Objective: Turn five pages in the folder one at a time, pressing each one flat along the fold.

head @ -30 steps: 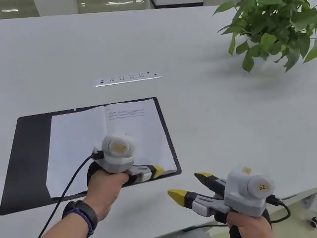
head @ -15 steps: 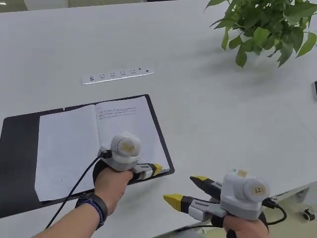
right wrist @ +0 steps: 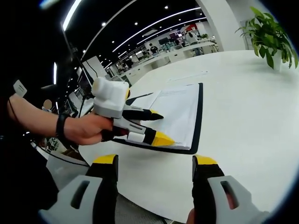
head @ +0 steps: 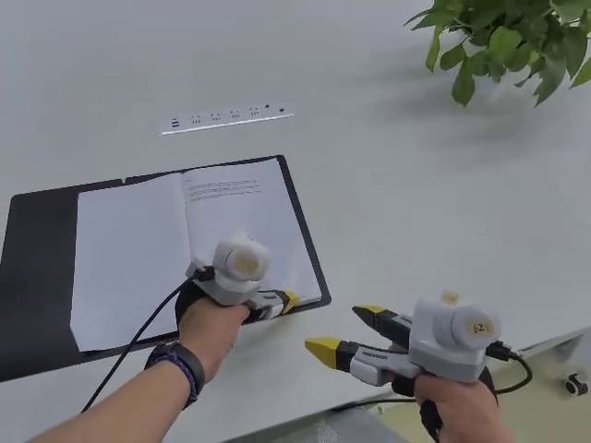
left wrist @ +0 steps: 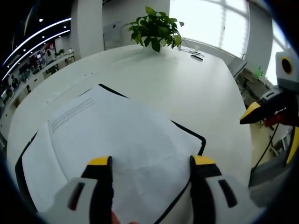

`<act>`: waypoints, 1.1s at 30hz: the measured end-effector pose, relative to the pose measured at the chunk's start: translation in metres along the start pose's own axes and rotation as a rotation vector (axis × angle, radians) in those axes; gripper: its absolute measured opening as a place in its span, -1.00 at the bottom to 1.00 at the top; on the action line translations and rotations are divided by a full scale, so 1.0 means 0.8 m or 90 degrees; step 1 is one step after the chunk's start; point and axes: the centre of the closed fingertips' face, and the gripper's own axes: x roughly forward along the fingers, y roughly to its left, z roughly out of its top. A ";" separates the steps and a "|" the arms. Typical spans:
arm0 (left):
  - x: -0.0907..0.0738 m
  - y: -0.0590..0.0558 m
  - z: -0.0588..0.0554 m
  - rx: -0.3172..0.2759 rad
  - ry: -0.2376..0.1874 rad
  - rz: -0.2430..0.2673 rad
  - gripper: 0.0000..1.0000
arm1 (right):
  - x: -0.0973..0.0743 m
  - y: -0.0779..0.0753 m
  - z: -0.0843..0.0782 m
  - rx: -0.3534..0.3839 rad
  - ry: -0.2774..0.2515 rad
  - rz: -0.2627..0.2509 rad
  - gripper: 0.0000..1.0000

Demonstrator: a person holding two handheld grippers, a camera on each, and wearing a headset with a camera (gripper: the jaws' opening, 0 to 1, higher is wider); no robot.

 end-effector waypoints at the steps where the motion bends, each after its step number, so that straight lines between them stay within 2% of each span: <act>1: 0.000 0.000 0.001 -0.004 -0.002 -0.002 0.33 | 0.002 0.000 0.002 0.000 -0.001 0.001 0.26; 7: -0.002 0.004 0.002 -0.025 -0.015 0.000 0.24 | 0.015 -0.004 0.012 -0.010 -0.003 0.007 0.22; 11: -0.004 0.008 0.005 -0.058 -0.031 0.000 0.19 | 0.026 -0.012 0.025 -0.008 -0.013 0.010 0.19; 13: -0.005 0.008 0.004 -0.059 -0.034 0.001 0.16 | 0.033 -0.017 0.035 0.013 -0.031 0.013 0.16; 14: -0.004 0.008 0.004 -0.060 -0.035 0.000 0.16 | 0.040 -0.020 0.047 0.032 -0.058 0.021 0.15; 15: -0.004 0.007 0.004 -0.061 -0.036 -0.001 0.16 | 0.044 -0.023 0.053 0.042 -0.069 0.023 0.13; 21: -0.006 0.007 0.004 -0.069 -0.039 -0.006 0.14 | 0.088 -0.044 0.073 0.066 -0.069 0.032 0.12; 24: -0.009 0.010 0.001 -0.077 -0.041 -0.008 0.08 | 0.109 -0.049 0.091 0.111 -0.091 0.043 0.11; 27: -0.010 0.010 0.001 -0.078 -0.042 -0.010 0.05 | 0.131 -0.053 0.098 0.127 -0.086 0.049 0.10; 29: -0.011 0.009 0.000 -0.079 -0.041 -0.012 0.05 | 0.140 -0.052 0.099 0.133 -0.081 0.056 0.05; 31: -0.011 0.010 0.000 -0.082 -0.041 -0.014 0.04 | 0.142 -0.048 0.098 0.140 -0.078 0.063 -0.08; 33: -0.012 0.009 -0.001 -0.085 -0.042 -0.014 0.05 | 0.143 -0.045 0.096 0.142 -0.078 0.068 -0.12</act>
